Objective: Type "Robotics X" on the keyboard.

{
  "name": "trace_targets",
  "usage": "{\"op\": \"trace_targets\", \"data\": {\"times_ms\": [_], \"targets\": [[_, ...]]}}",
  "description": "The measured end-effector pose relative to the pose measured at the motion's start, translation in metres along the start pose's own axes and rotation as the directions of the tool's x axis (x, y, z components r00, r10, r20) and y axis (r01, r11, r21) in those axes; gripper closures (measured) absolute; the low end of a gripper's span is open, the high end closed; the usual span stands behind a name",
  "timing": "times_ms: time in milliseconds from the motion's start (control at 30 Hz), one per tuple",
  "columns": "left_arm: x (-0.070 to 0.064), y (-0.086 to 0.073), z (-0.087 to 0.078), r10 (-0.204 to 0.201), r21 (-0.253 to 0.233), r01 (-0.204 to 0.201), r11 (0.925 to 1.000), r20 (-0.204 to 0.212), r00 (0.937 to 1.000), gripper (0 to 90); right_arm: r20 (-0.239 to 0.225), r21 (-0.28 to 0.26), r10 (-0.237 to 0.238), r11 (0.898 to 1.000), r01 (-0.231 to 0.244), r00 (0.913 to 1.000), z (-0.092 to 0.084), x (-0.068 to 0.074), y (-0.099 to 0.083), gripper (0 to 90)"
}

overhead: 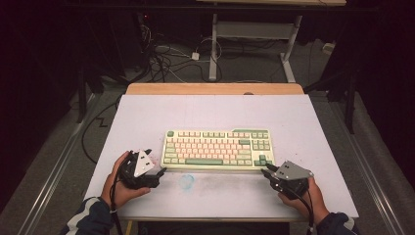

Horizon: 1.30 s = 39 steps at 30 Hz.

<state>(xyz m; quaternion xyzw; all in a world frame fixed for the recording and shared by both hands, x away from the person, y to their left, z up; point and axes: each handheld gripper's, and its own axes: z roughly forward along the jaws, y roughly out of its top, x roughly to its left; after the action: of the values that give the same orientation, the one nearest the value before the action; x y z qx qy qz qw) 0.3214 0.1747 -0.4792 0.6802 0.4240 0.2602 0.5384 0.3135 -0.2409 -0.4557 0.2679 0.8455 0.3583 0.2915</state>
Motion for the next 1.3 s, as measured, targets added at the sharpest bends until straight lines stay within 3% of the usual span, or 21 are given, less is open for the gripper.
{"op": "trace_targets", "data": {"times_ms": [67,167,800,1300], "targets": [[0.000,-0.002,-0.001,-0.008,0.003,0.008,1.0000,-0.011,0.9999,20.2,-0.046,-0.002,-0.001,1.000,0.001,0.9989,0.002,0.001,0.002,86.2],[0.000,-0.006,-0.004,-0.010,0.015,0.010,0.9998,-0.015,0.9998,20.2,-0.054,0.002,-0.024,1.000,0.024,0.9983,0.006,0.003,0.007,90.0],[0.001,-0.010,-0.002,-0.001,0.050,0.002,0.9988,-0.020,0.9998,20.2,-0.060,-0.004,-0.010,1.000,0.010,0.9982,0.030,-0.014,0.037,90.0],[0.000,-0.011,-0.001,0.011,0.057,-0.010,0.9983,-0.014,0.9998,20.2,-0.093,0.032,-0.041,0.999,0.044,0.9948,0.060,-0.009,0.057,90.0]]}}
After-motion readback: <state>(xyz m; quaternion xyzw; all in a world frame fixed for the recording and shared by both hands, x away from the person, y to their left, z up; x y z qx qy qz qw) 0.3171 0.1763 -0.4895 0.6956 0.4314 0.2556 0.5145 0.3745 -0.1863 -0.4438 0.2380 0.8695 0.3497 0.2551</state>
